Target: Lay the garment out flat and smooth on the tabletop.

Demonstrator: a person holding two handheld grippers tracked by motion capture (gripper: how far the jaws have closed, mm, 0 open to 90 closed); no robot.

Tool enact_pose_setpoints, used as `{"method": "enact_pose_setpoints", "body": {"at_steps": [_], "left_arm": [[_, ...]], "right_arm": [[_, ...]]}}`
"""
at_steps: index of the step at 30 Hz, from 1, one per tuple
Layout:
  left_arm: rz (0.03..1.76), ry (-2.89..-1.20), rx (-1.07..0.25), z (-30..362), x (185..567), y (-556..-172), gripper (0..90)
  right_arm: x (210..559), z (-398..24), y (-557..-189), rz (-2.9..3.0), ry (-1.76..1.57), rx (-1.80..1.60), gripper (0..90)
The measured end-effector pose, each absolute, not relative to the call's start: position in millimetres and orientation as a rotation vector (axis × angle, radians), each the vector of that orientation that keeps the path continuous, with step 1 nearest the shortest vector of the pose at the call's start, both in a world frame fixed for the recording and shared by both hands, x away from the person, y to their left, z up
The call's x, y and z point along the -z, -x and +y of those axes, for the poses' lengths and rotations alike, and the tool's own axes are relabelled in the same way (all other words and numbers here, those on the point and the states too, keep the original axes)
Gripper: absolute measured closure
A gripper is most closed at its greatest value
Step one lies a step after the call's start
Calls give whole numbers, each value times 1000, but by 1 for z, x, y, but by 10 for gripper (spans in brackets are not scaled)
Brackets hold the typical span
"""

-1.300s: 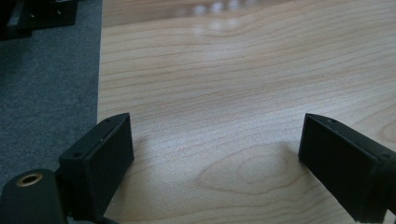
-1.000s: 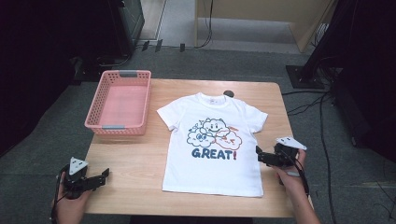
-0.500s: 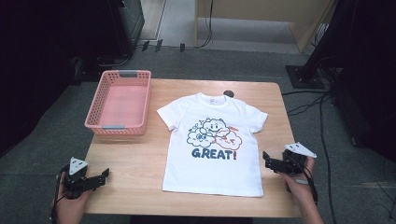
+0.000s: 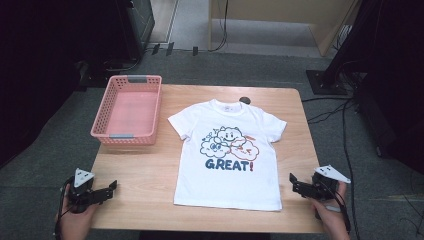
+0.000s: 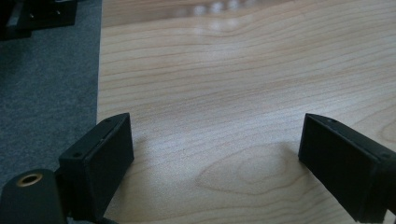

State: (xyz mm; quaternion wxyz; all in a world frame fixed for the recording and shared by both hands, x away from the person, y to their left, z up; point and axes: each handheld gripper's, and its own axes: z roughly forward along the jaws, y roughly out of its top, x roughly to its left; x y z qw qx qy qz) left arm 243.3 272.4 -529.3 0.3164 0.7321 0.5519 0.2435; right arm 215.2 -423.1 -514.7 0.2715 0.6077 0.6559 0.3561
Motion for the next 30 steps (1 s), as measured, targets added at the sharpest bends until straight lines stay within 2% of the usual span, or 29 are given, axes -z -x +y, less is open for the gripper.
{"method": "enact_pose_setpoints", "body": {"at_steps": [15,30], "left_arm": [[1453,-1928,-641,272,529,-243,106],[1452,-1928,-641,272,529,-243,106]], "right_arm": [[530,-450,-179,1694,-1727,-957,0],[545,-444,-164,1776,-1669,-847,0]]}}
